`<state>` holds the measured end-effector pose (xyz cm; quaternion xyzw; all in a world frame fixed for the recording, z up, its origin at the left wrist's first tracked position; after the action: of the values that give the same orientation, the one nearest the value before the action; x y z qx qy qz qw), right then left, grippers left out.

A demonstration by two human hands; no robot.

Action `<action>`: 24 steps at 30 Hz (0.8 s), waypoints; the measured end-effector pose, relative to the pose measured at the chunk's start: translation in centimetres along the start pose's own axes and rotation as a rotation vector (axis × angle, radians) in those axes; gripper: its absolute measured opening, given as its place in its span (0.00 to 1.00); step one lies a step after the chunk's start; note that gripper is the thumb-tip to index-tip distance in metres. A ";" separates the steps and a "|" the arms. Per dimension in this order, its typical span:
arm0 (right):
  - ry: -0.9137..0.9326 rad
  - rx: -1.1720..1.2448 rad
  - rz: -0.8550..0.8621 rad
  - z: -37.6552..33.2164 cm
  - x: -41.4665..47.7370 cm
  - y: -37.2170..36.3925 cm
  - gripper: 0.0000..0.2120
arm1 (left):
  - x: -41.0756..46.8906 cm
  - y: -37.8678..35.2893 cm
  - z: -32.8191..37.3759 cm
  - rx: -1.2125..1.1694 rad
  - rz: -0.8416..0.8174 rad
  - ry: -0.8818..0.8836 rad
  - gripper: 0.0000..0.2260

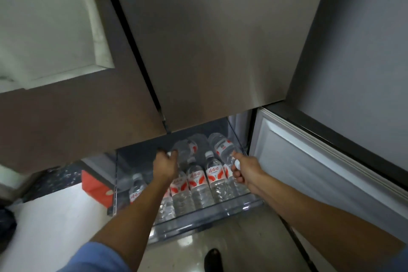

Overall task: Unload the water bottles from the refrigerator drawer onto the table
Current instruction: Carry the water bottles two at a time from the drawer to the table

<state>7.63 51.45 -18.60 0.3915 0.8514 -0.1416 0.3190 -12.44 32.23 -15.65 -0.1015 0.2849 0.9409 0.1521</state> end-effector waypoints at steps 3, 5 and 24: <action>0.049 -0.104 -0.043 -0.6 -1.6 0.6 0.14 | -3.6 3.6 3.4 0.067 0.154 -0.099 0.14; 0.088 -0.153 -0.069 -1.1 -3.4 1.0 0.13 | -6.5 5.4 4.6 0.083 0.219 -0.166 0.12; 1.199 -0.994 -0.363 -9.5 -32.7 -19.2 0.12 | -35.5 36.0 0.1 0.536 0.897 -0.199 0.15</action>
<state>4.97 24.70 9.85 0.0684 0.8918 0.4392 -0.0839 8.24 -4.32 12.48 0.1625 0.5149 0.8129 -0.2182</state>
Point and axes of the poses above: each hand's wrist, its own x-axis towards the middle knuckle, its own y-axis out of the back of the hand, z = x × y, the point moved 9 cm from there along x, towards the middle knuckle, and after that the axes turned 2 degrees about -x, right-handed, at the moved point
